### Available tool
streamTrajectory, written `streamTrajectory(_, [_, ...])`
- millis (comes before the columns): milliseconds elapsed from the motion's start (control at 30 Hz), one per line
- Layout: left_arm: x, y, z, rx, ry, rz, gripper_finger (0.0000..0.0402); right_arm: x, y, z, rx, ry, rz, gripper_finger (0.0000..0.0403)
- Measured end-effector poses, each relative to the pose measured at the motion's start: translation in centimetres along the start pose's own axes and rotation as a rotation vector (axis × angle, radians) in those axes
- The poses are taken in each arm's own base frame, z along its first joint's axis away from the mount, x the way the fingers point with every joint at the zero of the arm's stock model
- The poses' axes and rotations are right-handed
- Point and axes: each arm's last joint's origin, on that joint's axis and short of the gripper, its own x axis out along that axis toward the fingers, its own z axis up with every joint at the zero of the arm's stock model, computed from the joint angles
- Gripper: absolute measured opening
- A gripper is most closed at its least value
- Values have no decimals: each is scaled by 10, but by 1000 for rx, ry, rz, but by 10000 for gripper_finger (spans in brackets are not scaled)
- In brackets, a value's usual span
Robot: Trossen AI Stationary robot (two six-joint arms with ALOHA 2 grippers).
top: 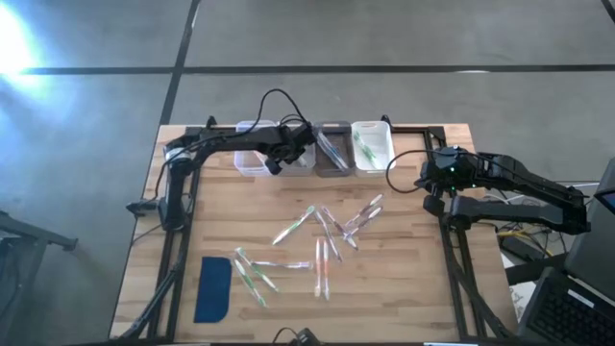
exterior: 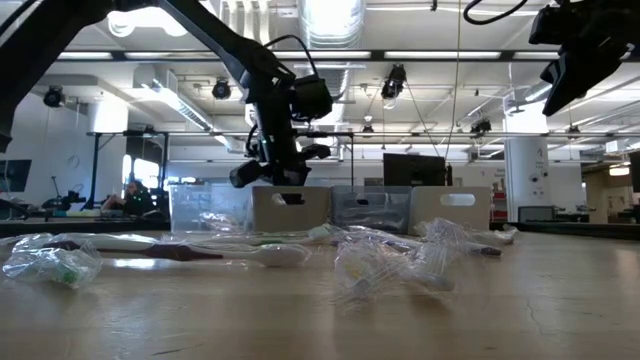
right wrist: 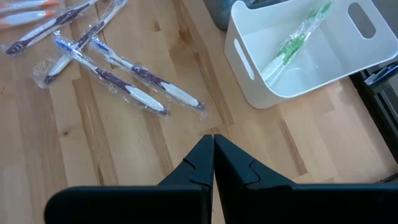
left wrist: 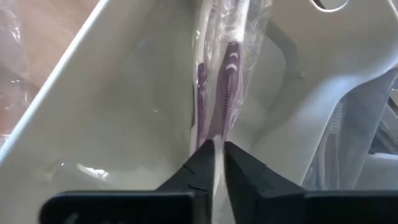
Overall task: Pick & Place Toothbrushes
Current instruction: Put the purple toothbrush into the gray bin, then put the orange toothbrush into the white transparent bin
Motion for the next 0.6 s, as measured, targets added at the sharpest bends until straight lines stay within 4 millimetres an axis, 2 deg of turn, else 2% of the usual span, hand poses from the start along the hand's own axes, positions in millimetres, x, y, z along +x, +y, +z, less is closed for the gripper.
streamTrajectory(367, [-3,-2,1,7,28,-5,147,0,0,0,0,0,0,8])
streamTrajectory(500, [-18,-13,-2,71,-4,-90,164,0,0,0,0,0,0,8])
streamTrajectory(600, [-39,-24,-2,162,-64,-164,167,0,0,0,0,0,0,8])
